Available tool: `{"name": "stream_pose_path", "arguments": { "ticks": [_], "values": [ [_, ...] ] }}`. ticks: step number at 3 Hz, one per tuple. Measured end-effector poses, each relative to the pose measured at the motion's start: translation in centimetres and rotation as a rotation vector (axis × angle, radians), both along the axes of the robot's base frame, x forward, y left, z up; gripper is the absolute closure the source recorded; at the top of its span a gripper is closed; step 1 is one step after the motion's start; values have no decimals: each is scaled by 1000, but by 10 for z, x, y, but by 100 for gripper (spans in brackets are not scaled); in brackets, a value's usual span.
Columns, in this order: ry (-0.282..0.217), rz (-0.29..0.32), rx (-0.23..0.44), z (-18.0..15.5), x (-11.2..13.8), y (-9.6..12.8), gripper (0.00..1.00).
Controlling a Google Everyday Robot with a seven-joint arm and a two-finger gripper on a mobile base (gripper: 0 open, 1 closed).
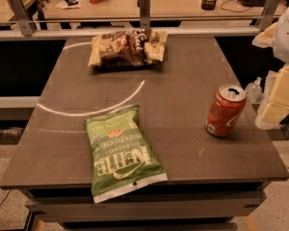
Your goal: Knock coke can over
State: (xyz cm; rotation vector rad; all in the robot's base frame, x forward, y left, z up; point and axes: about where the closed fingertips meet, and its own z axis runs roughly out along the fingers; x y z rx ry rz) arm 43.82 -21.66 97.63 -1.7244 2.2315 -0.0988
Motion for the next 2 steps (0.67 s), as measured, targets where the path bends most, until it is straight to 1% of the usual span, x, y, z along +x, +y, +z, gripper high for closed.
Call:
{"name": "stream_pose_path", "arguments": {
  "ticks": [1,2],
  "values": [
    [0,0,0,0,0,0,0],
    [-10,-10,51,2,0,-1,0]
  ]
}}
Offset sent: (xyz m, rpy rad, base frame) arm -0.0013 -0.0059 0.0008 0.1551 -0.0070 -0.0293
